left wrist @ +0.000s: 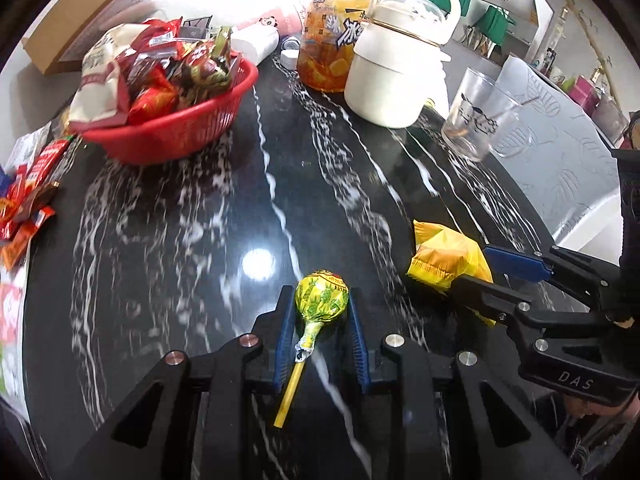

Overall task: Organize snacks
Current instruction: 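Grasp the green lollipop with the left tool while the right tool grasps the yellow packet, then lift the lollipop and yellow packet and carry them toward the red basket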

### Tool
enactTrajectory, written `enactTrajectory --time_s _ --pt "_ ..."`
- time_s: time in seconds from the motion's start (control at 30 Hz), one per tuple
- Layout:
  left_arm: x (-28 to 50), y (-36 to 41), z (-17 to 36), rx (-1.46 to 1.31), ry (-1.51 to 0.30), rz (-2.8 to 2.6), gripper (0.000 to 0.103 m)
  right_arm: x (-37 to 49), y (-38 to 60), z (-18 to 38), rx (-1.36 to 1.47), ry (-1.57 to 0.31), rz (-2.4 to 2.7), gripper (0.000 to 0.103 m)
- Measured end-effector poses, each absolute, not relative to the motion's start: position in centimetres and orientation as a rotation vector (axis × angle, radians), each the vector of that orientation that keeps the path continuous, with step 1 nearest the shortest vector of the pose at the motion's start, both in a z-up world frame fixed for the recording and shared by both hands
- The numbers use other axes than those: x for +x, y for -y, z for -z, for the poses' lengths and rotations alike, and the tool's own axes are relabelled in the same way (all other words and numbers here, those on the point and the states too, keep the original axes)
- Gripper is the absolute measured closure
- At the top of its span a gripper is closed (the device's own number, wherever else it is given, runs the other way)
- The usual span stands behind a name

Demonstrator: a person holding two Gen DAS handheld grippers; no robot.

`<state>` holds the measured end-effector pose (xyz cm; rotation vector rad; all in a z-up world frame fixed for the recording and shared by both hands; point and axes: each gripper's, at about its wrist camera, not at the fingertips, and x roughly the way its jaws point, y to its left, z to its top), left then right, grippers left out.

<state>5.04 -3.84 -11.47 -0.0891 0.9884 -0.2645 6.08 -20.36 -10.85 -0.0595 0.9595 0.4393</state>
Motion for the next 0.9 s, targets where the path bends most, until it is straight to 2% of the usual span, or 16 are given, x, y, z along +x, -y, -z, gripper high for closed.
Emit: enactTrajectory --time_s 0.33,0.37,0.43,0.47,0.63,0.77,0.9 --pt "1.8 3.0 11.9 -0.088 -1.001 0.275 0.078 2.5 19.3 10.8 -0.055 -0.969 -0.445 0.054" --pt "1.6 2.9 12.0 -0.088 -1.002 0.274 0.078 2.3 19.2 10.8 -0.063 -0.964 -0.443 0.052" --pt "1.6 2.8 12.1 -0.090 -1.005 0.271 0.078 2.2 19.0 11.0 -0.071 -0.970 -0.440 0.039" --pt "1.5 2.7 12.2 -0.091 -1.006 0.269 0.078 2.4 19.0 11.2 -0.071 -0.976 -0.439 0.036" --pt "1.3 2.2 12.4 -0.103 -1.004 0.256 0.078 3.0 18.5 12.3 -0.105 -0.994 -0.438 0.034" --pt "1.3 2.1 12.5 -0.110 -1.001 0.256 0.078 3.2 18.1 12.4 -0.136 -0.989 -0.436 0.034" --pt "1.3 2.0 12.5 -0.116 -0.999 0.254 0.078 3.1 18.0 12.3 -0.119 -0.979 -0.454 0.048"
